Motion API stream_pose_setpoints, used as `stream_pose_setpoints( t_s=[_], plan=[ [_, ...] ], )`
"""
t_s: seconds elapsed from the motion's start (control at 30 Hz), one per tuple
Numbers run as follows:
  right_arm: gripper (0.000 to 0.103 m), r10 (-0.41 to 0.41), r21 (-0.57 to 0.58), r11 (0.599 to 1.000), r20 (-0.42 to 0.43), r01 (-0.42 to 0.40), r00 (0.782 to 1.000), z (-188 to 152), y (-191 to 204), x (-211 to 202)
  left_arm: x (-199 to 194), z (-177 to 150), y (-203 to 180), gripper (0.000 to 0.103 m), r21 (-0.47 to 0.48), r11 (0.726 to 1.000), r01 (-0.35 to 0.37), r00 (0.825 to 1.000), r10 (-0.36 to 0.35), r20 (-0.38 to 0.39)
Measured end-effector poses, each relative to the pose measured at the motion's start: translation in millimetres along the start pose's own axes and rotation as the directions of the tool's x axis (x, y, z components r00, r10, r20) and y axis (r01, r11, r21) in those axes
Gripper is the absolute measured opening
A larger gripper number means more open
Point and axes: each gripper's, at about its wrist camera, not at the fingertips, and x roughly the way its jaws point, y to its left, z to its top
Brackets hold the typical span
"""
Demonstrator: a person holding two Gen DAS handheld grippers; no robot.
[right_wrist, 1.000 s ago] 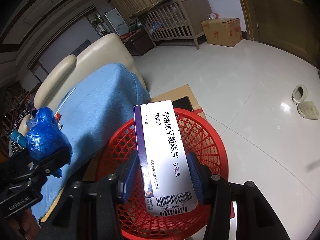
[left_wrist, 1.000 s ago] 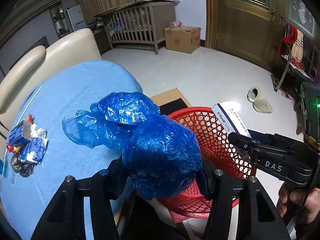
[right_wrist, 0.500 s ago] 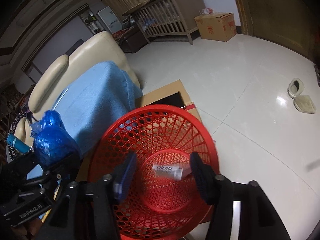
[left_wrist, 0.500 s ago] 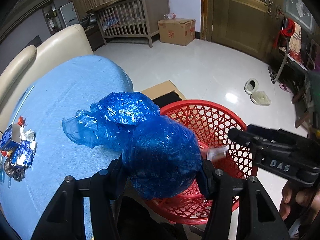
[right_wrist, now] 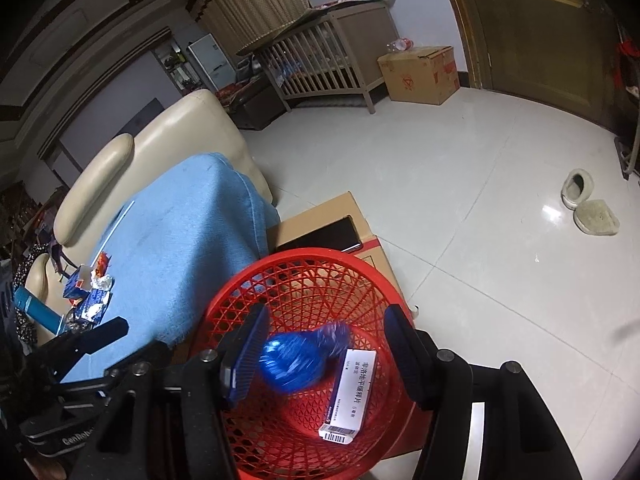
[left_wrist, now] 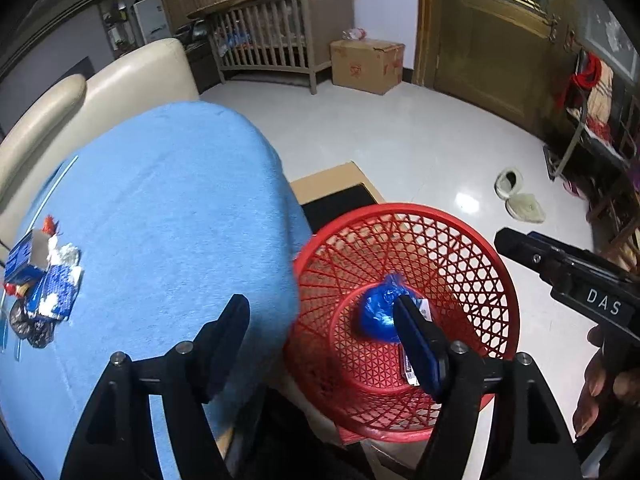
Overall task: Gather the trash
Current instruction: 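Open the right tool to drop the white box while the left tool drops the blue bags, then move both open tools back over the table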
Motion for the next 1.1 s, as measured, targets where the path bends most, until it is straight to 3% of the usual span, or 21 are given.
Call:
stream_pose_setpoints(
  t_s=[0.3, 0.47, 0.6, 0.9, 1.0, 1.1],
  plan=[
    [0.065, 0.024, -0.094, 0.995, -0.020, -0.026, 1.000, -5, 46, 3, -27, -25, 65, 0.076, -0.146, 0.988, -0.039, 0.998, 0.045, 0.035],
    [0.065, 0.057, -0.180, 0.981, -0.061, -0.067, 0.997, -13, 90, 14, -36, -55, 117, 0.076, -0.256, 0.962, -0.096, 0.994, 0.106, 0.024],
    [0.065, 0.090, -0.268, 0.956, -0.109, -0.116, 0.990, -27, 134, 26, -45, -85, 165, 0.076, -0.357, 0.922, -0.149, 0.987, 0.162, 0.006],
    [0.069, 0.149, -0.479, 0.838, -0.262, -0.263, 0.953, -65, 262, 66, -64, -158, 262, 0.076, -0.527, 0.806, -0.270, 0.957, 0.284, -0.055],
    [0.069, 0.169, -0.552, 0.777, -0.282, -0.304, 0.944, -68, 304, 75, -66, -180, 285, 0.076, -0.577, 0.767, -0.280, 0.954, 0.290, -0.076],
    [0.069, 0.184, -0.655, 0.684, -0.272, -0.322, 0.945, -64, 354, 79, -68, -192, 294, 0.076, -0.601, 0.748, -0.281, 0.953, 0.289, -0.087]
  ],
)
